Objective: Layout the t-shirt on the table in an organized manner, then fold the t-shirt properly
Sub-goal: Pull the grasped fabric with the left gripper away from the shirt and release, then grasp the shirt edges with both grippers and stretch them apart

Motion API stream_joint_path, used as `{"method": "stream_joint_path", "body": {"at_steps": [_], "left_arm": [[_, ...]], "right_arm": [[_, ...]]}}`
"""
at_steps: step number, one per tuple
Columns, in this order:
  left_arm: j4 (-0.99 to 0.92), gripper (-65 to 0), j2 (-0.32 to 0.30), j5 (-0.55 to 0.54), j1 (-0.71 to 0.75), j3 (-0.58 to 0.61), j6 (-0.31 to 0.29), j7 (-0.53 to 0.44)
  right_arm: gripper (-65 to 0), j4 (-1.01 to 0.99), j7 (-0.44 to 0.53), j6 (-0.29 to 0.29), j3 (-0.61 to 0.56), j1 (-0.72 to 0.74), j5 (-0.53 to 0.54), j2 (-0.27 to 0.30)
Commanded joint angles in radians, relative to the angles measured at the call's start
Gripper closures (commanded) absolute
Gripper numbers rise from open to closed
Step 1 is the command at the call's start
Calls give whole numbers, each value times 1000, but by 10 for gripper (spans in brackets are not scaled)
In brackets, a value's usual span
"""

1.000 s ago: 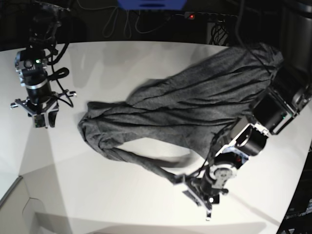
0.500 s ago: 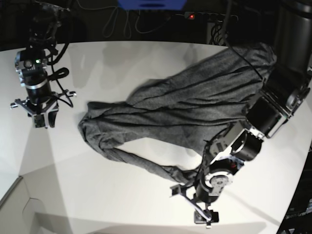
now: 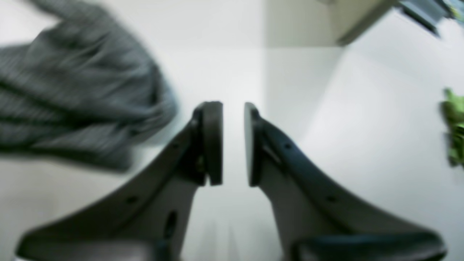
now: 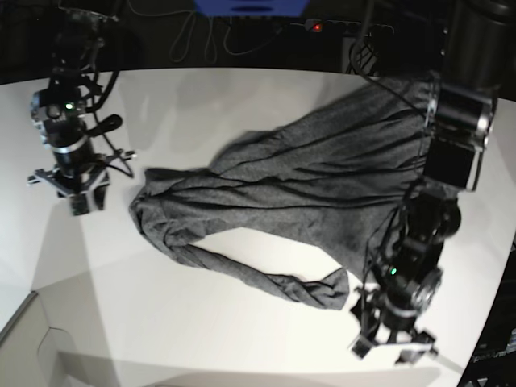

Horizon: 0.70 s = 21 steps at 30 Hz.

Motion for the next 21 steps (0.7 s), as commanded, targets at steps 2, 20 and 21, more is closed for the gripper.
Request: {"method": "stream_joint_path", "body": {"at_steps": [2,20,21], "left_arm": [[-4,-461,-2,-29,19,-57,11,-14],[-420,-461,82,-259,71,-80,11,-146],[-447,-461,82,-259,71,-80,11,-164]], "right_arm": [[-178,26,-21,2,-37,10,10,4],[-210,-176,-35,2,-286,44,10,-2],[-210,-193,-33,2,-284,52,10,-2]]}}
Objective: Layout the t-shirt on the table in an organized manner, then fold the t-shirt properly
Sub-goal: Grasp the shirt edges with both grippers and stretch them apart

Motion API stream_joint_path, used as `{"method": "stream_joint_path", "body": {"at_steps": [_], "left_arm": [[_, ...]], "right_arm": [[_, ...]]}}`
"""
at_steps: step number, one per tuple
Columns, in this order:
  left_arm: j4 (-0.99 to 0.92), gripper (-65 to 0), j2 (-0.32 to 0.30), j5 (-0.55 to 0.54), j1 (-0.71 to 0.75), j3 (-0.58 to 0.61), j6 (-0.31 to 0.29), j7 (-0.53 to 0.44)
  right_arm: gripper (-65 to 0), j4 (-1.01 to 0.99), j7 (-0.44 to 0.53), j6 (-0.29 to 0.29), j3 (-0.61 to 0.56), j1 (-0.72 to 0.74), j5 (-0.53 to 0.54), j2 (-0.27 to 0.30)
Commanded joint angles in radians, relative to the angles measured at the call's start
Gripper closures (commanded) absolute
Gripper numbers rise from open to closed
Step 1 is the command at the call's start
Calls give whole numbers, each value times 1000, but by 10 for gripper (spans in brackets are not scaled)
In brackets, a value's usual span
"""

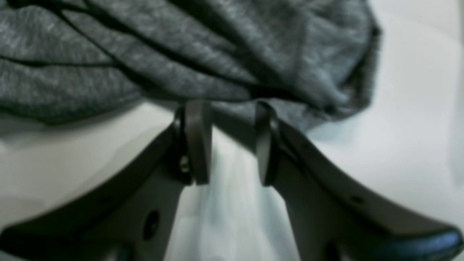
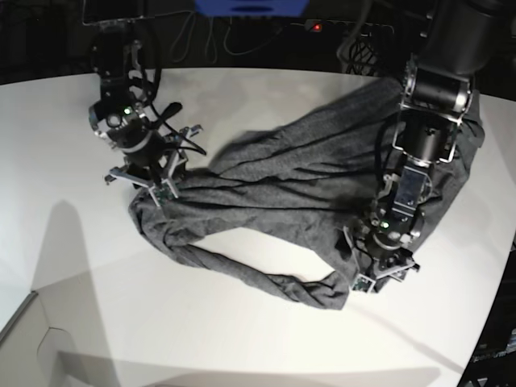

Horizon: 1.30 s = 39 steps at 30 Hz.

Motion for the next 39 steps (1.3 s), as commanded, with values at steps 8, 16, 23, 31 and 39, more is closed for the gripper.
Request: {"method": "stream_joint_path", "body": {"at_steps": [8,16,23,31,39], "left_arm": [[-96,-461,-11,13,-60,-6,5,-22],[-109,-462,-57,11,-83,-4,8,-24],[-109,-463,-66,11,-89,-9,8,-25],[-107,-463,-88,5,-150,-12,9,-25],[46,-463,-105,4,-156,-221,9,-20]], "right_arm": [[-210,-135,8,-2,33,115,2,31],[-210,-374,15,-4,192,227,2,122],[-210,-565,32,-4,237,365,2,220],[-228,-548,63,-157,237,477,0,269],[-267,-322,63,-180,238,394,0,261]]}}
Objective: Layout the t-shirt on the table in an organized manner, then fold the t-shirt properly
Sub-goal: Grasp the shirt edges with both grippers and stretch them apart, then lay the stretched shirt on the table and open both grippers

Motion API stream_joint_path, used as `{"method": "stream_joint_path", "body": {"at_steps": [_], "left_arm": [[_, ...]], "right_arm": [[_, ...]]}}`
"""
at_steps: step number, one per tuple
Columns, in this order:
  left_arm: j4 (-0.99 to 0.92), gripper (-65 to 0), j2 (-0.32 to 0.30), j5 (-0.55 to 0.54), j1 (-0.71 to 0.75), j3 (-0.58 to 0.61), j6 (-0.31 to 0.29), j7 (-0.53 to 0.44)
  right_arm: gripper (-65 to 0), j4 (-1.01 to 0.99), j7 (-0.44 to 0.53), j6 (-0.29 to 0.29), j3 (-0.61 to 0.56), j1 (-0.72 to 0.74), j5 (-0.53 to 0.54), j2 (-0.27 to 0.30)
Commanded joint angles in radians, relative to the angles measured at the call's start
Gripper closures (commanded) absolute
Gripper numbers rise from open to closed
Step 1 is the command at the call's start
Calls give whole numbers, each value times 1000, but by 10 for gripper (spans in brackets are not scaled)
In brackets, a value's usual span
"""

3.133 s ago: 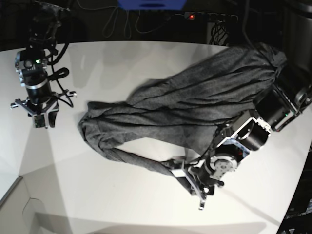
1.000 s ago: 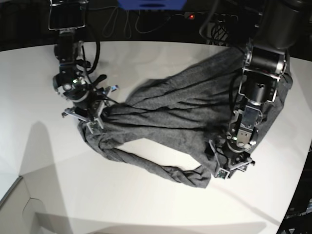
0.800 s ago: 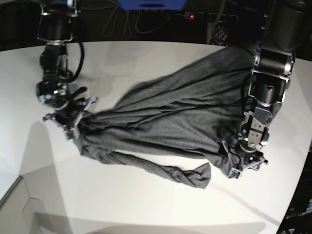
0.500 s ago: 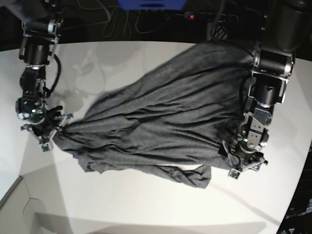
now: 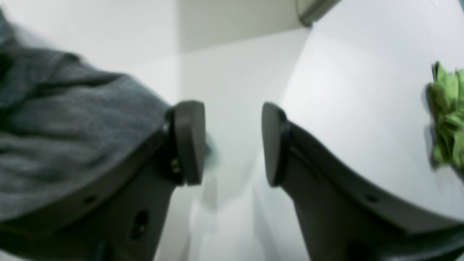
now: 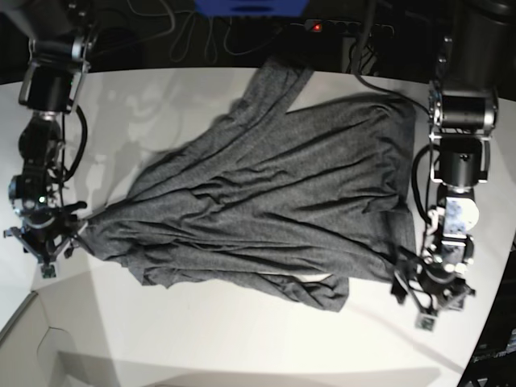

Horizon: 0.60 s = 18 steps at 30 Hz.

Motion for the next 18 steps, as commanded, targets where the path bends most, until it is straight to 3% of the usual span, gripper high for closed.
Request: {"method": "stream_joint_path", "body": {"at_steps": [1,4,9,15,18], "left_arm": [[60,-463,-4,1,-40,-38,7,-17],[182,-463,30,1,5,-154,-2,15],[506,-464,114,1,131,-265,-5,227],[822,-463,242,-1,364,-269,-5,359],[916,-463,301,-1,474,-271,-5,405]], "right_arm": [[-268,49,19,-8,5,6,2,6],[-269,159,17,-6,5,-51,2,-13],[-270,339,-24,0,-1,-179,5,-46],[-268,468,-110,156,-1,-281,3,-157],[-270,482,-144,169,-1,-322,3,-191]]}}
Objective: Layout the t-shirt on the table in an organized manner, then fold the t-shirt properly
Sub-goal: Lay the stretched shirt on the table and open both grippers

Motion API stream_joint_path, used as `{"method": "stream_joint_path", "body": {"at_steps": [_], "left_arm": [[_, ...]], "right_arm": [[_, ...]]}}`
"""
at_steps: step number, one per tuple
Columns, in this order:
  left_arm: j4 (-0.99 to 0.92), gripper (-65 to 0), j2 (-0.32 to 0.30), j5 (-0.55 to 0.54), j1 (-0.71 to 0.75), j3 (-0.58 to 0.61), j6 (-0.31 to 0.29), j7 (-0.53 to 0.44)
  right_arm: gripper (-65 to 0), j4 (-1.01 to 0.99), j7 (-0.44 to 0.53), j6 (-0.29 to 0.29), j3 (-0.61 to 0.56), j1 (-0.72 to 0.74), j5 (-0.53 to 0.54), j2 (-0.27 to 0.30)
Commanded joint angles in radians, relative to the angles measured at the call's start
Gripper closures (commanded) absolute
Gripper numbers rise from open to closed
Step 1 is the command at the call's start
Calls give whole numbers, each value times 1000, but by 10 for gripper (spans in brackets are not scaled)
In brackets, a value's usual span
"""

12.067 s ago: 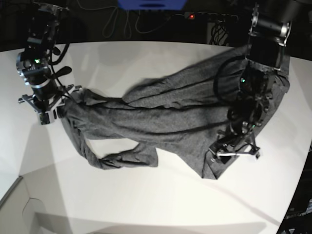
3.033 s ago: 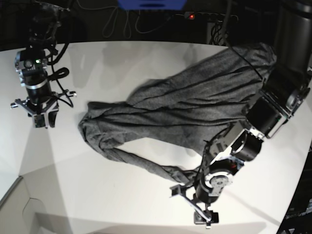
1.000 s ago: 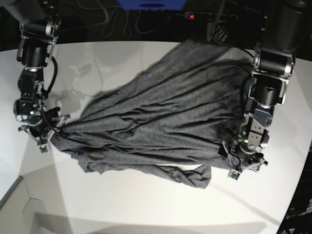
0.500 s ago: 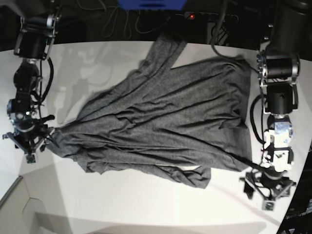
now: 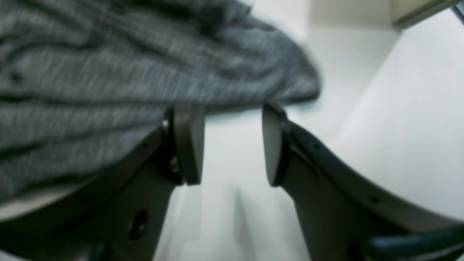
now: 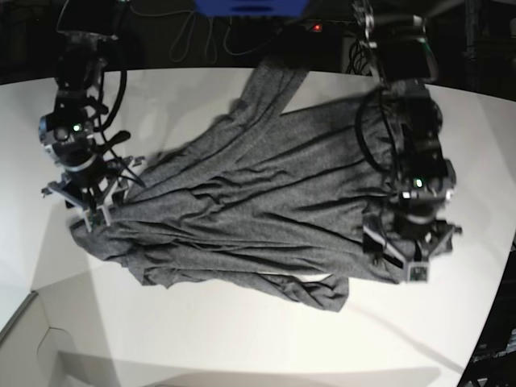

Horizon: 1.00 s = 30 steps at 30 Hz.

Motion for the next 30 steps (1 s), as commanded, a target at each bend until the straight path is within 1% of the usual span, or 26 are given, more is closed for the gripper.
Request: {"method": "stream_joint_path", "body": {"at_steps": [1,3,6,9,11,13,14,16,18,21,25,28,30], "left_arm": [[33,-463,11,-1,-1,-3,7,-21],[32,-463,34,-1,48,-3,7,-15],[-1,-463,50,-1,98,1,7,-18],[-113,-463,45,-1,85,-4,7,-19],[-199,-463,36,-1,59,-4,7,-21],[-263,-463,10,-1,36,-4,7,-27],[-295,-463,2,-1,22,-4,7,-50],[-358,-463,-18,-1,9,-6,7,-131],[-439,-463,-52,-1,-9,-6,10,-217],[-594,-463,-104,-1,-69,-6,16,-309],[-772,-462,-193,-1,-159,-13,18,-391],[-834,-462,-225,-1,-224,-62,18,-433],[-838,-462,-237,-1,-265,-95,10,-437]], "right_arm": [[-270,18,11,0,6,2,-3,2],[-270,18,11,0,5,-19,-3,-13],[-270,18,11,0,5,-48,-3,-18],[-270,18,11,0,-23,-70,-1,-29],[-270,18,14,0,-55,-99,-1,-24],[-271,16,12,0,-86,-114,-1,-24],[-271,15,16,0,-99,-120,-1,-24],[-271,7,25,0,-118,-134,-1,-24],[-271,-13,23,0,-118,-133,-1,-24],[-271,-62,23,0,-113,-123,-3,-24],[-271,-82,23,0,-110,-131,-3,-20],[-271,-82,23,0,-113,-134,-3,-16],[-271,-82,23,0,-115,-134,-1,-16]]}}
